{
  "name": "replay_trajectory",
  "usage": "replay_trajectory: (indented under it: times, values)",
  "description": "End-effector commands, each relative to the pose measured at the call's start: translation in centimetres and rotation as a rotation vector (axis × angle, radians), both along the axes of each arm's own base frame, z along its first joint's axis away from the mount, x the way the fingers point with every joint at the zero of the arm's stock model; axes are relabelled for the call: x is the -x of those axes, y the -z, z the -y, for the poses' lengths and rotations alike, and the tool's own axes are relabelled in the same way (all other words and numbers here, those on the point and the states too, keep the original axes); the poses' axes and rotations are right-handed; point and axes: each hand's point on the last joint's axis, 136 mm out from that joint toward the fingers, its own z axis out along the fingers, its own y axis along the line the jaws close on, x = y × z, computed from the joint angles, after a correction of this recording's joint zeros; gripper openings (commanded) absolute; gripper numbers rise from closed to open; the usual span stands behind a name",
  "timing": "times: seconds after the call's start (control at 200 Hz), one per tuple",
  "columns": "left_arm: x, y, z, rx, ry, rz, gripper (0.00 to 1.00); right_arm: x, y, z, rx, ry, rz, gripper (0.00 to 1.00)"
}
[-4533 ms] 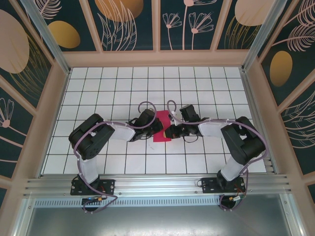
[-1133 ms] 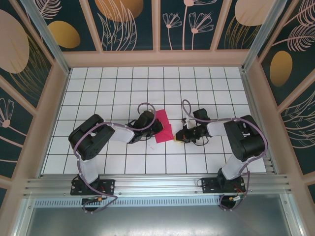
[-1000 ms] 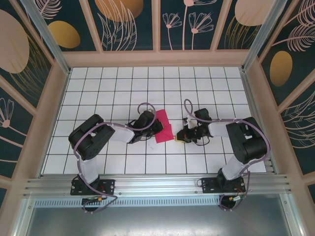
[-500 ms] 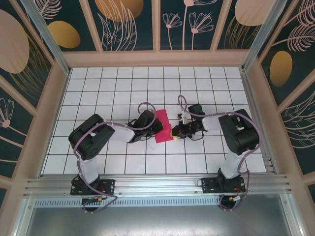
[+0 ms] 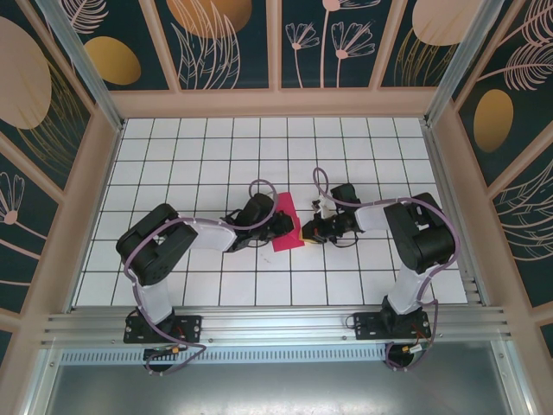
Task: Fold a paper plane with a square sheet of paper (pick it up from the middle)
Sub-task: Fold the triangle a second time at the center of the table.
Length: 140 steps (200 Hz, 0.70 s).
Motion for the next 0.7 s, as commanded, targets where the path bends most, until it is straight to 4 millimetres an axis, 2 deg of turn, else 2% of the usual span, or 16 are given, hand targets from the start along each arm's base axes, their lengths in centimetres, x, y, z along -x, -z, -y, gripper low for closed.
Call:
replay_trajectory:
  times: [0.0, 0.135, 0.4, 0.57, 0.696]
  values:
    - [0.6, -0.7, 1.4, 0.058, 0.029, -0.008, 0.10, 0.7, 2.4, 1.0, 0.091, 0.025, -0.020, 0.02]
    - [0.9, 0.4, 1.4, 0.045, 0.029, -0.020, 0.10, 0.6, 2.5, 1.0, 0.097, 0.027, -0.023, 0.01]
    - [0.6, 4.2, -0.5, -0.070, -0.035, -0.046, 0.10, 0.7, 2.8, 1.2, 0.135, 0.017, -0.014, 0.00]
    - [-0.1, 4.4, -2.6, -0.168, -0.112, -0.024, 0.10, 1.1, 3.8, 1.7, 0.230, -0.007, -0.002, 0.00]
    - [-0.6, 3.8, -3.8, -0.212, -0.154, -0.006, 0.11, 1.3, 4.3, 2.1, 0.275, -0.005, -0.001, 0.00]
